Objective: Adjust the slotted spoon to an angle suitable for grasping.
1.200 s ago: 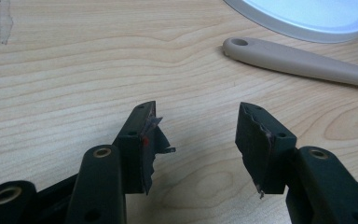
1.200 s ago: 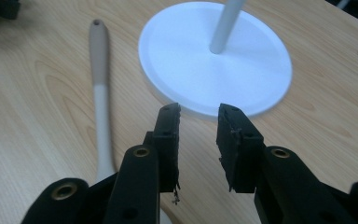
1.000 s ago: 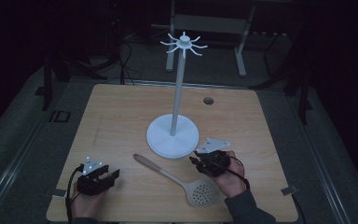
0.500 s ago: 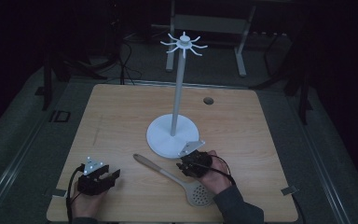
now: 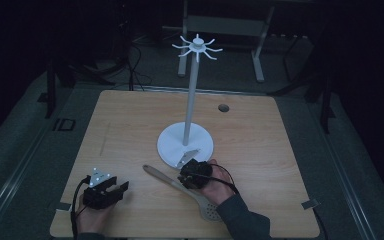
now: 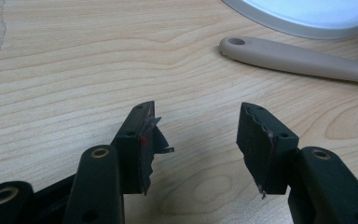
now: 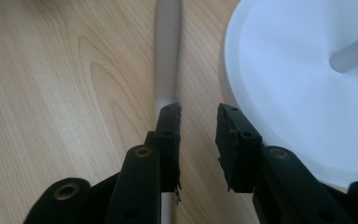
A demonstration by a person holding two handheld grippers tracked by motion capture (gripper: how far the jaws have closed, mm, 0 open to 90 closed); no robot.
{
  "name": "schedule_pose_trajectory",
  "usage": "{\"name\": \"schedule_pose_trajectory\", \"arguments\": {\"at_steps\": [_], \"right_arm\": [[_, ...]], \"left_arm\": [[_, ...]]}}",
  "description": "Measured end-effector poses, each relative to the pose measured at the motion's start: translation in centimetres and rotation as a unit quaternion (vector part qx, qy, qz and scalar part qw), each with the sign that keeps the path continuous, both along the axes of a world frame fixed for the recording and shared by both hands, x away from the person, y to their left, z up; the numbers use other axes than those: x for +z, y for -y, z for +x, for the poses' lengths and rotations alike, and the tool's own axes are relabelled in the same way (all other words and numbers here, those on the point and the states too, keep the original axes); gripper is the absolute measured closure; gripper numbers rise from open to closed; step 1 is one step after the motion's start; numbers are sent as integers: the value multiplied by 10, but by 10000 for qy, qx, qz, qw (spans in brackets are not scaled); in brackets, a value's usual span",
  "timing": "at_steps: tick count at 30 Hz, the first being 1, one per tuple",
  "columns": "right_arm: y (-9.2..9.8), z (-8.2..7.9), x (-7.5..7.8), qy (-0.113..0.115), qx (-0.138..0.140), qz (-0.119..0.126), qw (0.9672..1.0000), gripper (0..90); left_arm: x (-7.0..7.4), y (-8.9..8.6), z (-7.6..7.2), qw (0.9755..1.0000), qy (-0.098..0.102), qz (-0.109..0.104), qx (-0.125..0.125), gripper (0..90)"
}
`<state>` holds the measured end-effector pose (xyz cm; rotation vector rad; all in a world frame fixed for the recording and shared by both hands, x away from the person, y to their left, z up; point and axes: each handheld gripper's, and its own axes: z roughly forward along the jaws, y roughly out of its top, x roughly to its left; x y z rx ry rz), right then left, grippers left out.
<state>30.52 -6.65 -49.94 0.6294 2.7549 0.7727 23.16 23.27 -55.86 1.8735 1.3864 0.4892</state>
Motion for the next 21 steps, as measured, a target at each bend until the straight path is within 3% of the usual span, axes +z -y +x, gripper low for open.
{"name": "schedule_pose_trajectory", "arguments": {"at_steps": [14,21], "right_arm": [[-26,10,-6,-286,148,-363,9988,693],[-38,14,-13,-304,248,-482,9981,723]], "left_arm": [[0,0,0,10000,1,-21,14,476],[0,-1,0,10000,-4,-31,25,476]]}}
